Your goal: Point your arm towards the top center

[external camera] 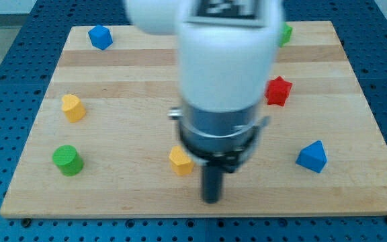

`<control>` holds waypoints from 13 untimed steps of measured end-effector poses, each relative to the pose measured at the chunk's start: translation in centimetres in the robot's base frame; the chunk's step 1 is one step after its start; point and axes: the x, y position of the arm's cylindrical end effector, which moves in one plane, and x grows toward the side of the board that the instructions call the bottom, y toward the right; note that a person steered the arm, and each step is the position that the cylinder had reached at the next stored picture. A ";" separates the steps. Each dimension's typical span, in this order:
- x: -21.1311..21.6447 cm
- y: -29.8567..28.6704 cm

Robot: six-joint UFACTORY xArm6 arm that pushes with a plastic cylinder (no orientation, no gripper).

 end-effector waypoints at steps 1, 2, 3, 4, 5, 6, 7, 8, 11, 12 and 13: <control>-0.3 -6.3; -0.2 -6.4; -0.1 -6.4; -0.8 -6.3; -0.8 -6.3; -0.8 -7.0; -0.8 -7.0; 0.1 -6.2; -12.9 2.1; -20.7 2.0; -25.3 2.1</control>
